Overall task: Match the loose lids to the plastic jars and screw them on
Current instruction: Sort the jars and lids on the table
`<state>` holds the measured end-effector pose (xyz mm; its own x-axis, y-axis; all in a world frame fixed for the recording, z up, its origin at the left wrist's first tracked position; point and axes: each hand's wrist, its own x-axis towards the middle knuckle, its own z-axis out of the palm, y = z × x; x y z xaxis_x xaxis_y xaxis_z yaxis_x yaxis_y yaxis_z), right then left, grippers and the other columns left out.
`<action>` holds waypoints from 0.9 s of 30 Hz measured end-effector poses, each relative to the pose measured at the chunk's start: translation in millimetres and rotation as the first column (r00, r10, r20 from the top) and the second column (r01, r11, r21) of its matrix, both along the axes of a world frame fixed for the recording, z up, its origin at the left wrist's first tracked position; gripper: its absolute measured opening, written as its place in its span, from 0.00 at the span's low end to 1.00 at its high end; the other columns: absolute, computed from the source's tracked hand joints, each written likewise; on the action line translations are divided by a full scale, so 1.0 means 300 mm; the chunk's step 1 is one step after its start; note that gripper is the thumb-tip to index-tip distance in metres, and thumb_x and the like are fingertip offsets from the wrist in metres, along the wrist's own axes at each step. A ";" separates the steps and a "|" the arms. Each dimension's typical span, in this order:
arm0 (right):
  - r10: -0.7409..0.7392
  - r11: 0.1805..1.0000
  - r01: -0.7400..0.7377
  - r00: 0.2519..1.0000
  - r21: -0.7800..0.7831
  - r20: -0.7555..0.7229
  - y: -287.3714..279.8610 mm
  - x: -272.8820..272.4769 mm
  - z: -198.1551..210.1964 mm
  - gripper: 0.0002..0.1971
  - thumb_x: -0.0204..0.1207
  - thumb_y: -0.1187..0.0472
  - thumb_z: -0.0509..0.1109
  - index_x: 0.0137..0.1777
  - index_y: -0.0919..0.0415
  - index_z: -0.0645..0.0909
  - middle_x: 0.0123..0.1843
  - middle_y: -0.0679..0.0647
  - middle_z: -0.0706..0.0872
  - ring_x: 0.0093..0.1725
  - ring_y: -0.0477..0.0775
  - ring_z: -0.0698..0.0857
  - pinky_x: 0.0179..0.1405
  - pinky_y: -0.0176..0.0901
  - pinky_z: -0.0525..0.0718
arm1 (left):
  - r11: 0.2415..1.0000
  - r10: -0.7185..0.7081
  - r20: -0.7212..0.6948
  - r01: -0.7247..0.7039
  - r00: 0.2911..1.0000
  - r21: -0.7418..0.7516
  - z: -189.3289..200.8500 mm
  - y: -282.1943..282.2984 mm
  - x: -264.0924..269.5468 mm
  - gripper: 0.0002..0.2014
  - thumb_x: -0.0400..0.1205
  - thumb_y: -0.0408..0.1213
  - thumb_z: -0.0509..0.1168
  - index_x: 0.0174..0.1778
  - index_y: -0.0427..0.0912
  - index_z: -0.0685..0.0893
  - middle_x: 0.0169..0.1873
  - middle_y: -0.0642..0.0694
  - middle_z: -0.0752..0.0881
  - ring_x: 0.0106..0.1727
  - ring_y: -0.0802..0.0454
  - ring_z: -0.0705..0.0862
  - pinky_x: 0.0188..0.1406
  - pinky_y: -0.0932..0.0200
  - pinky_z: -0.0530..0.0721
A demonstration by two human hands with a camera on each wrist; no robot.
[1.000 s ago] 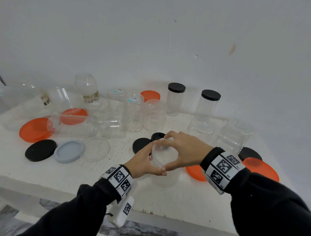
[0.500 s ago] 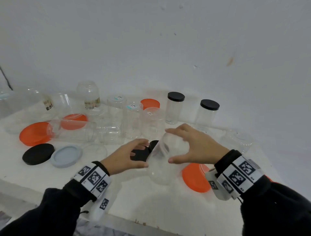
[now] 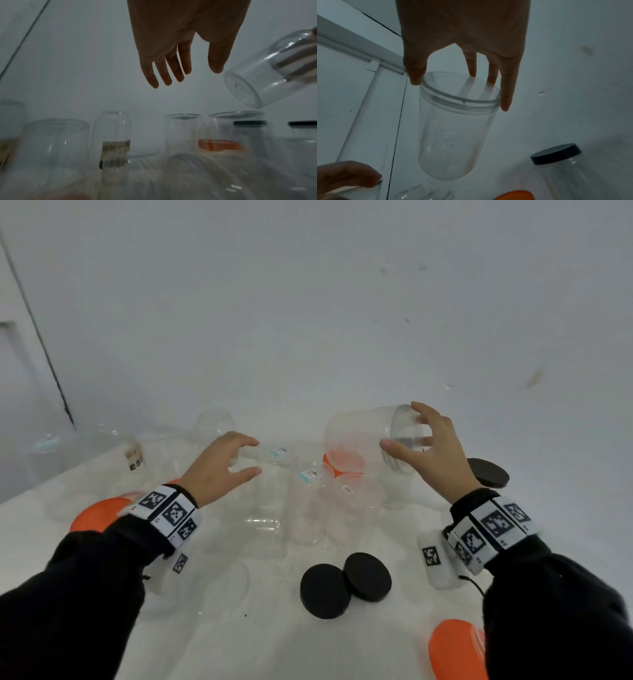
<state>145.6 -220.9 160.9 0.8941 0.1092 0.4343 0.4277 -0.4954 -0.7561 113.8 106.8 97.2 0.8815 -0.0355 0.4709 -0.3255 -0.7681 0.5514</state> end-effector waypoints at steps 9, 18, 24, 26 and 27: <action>0.000 0.998 -0.004 0.998 -0.060 -0.068 0.205 0.304 0.007 0.41 0.66 0.47 0.78 0.77 0.50 0.64 0.72 0.55 0.66 0.68 0.56 0.73 0.72 0.52 0.72 | 0.964 -0.109 -0.157 0.143 0.982 0.223 0.018 0.054 0.258 0.28 0.76 0.46 0.71 0.71 0.45 0.73 0.71 0.52 0.72 0.72 0.56 0.70 0.64 0.72 0.61; 0.109 0.930 -0.155 0.982 -0.332 -0.154 0.362 0.504 -0.054 0.44 0.65 0.50 0.81 0.79 0.50 0.62 0.75 0.53 0.63 0.71 0.54 0.70 0.69 0.45 0.70 | 0.961 -0.200 -0.273 0.243 0.941 0.134 -0.047 0.048 0.349 0.29 0.75 0.50 0.70 0.71 0.46 0.74 0.69 0.52 0.75 0.69 0.57 0.74 0.70 0.62 0.68; 0.195 0.812 -0.288 0.954 -0.507 -0.228 0.455 0.618 -0.085 0.46 0.64 0.51 0.81 0.79 0.50 0.60 0.76 0.52 0.61 0.74 0.53 0.67 0.66 0.38 0.65 | 0.954 -0.237 -0.254 0.275 0.938 0.122 -0.051 0.054 0.362 0.34 0.69 0.61 0.69 0.67 0.45 0.79 0.66 0.55 0.77 0.66 0.59 0.76 0.64 0.69 0.68; 0.226 0.770 -0.333 0.940 -0.545 -0.255 0.479 0.648 -0.098 0.47 0.63 0.52 0.82 0.80 0.50 0.60 0.77 0.52 0.61 0.74 0.52 0.66 0.66 0.37 0.65 | 0.951 -0.247 -0.253 0.285 0.935 0.124 -0.047 0.056 0.366 0.33 0.69 0.59 0.68 0.67 0.45 0.79 0.66 0.55 0.78 0.66 0.59 0.76 0.63 0.70 0.67; 0.239 0.748 -0.355 0.932 -0.561 -0.272 0.492 0.660 -0.104 0.47 0.63 0.52 0.82 0.80 0.49 0.60 0.77 0.51 0.61 0.75 0.52 0.66 0.66 0.37 0.66 | 0.951 -0.245 -0.257 0.284 0.935 0.125 -0.045 0.057 0.367 0.32 0.70 0.58 0.70 0.67 0.45 0.79 0.67 0.55 0.78 0.66 0.59 0.75 0.63 0.70 0.67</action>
<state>343.6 -73.2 129.6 0.8248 0.5643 0.0354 0.5224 -0.7366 -0.4295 224.1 124.0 83.6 0.9145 -0.3391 0.2207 -0.4045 -0.7552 0.5158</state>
